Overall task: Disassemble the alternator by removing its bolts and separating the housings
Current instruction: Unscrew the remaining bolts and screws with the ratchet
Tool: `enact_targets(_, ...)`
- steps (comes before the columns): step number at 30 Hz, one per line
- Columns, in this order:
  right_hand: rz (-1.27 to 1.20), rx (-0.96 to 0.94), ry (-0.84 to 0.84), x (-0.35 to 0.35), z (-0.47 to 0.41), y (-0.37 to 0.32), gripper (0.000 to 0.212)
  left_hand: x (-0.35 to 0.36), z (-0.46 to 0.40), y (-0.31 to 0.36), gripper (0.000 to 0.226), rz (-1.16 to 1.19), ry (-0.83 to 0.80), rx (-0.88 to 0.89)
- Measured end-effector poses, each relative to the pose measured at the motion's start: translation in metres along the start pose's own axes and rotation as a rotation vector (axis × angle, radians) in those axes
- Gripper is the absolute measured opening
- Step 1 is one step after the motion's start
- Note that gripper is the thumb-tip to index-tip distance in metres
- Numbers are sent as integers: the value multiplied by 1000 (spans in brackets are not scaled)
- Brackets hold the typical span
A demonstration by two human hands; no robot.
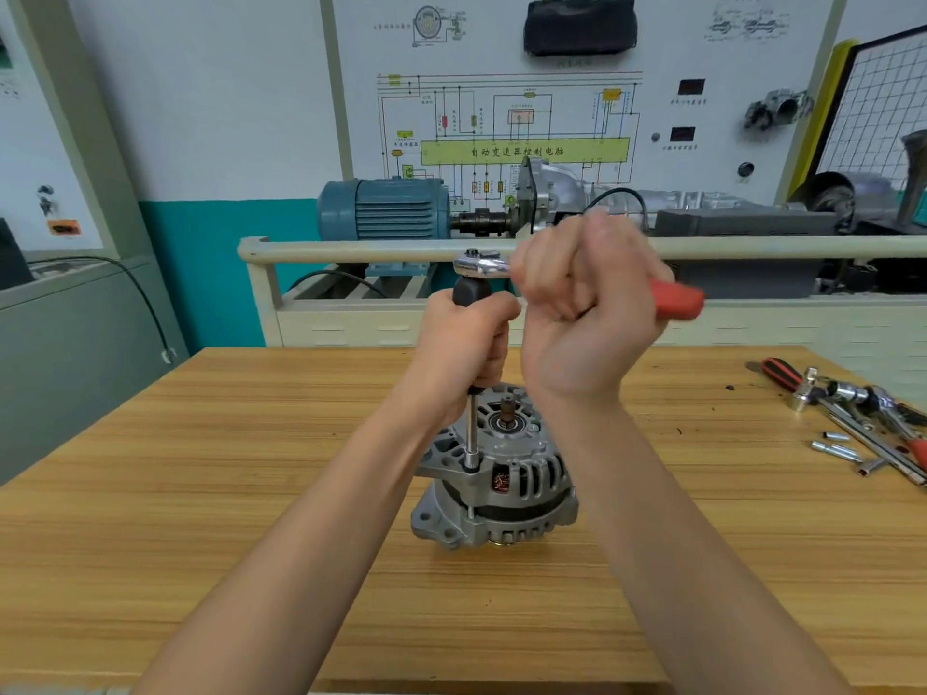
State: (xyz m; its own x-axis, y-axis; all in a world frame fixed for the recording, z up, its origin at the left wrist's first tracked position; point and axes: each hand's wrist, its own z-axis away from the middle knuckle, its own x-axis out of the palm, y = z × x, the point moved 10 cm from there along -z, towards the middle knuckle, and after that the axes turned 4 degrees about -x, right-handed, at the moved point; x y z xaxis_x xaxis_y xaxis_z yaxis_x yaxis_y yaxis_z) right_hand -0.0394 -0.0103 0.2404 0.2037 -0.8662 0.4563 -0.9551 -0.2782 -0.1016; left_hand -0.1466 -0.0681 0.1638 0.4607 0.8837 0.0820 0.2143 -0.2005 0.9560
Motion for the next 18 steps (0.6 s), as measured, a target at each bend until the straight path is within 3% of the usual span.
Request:
enact_targets(3,279,-193,-105,22,15,-13,31,-4,7,15,21,-59,109,120)
enact_targets(5,233,-177,-107,20,12,-13,35,-7,7,13,26,-52,129,120)
enact_targets(8,-118,98,-11,-5,-6,7,47,-1,3,3,41,5,2,40)
enact_targets(13,-652,522,502,-64,-3,63,45,14,1,8,38,-23,-237,42)
enact_targets(18,-632,573,561,-64,-1,74,43,32,2,-1,51,94,-429,-90)
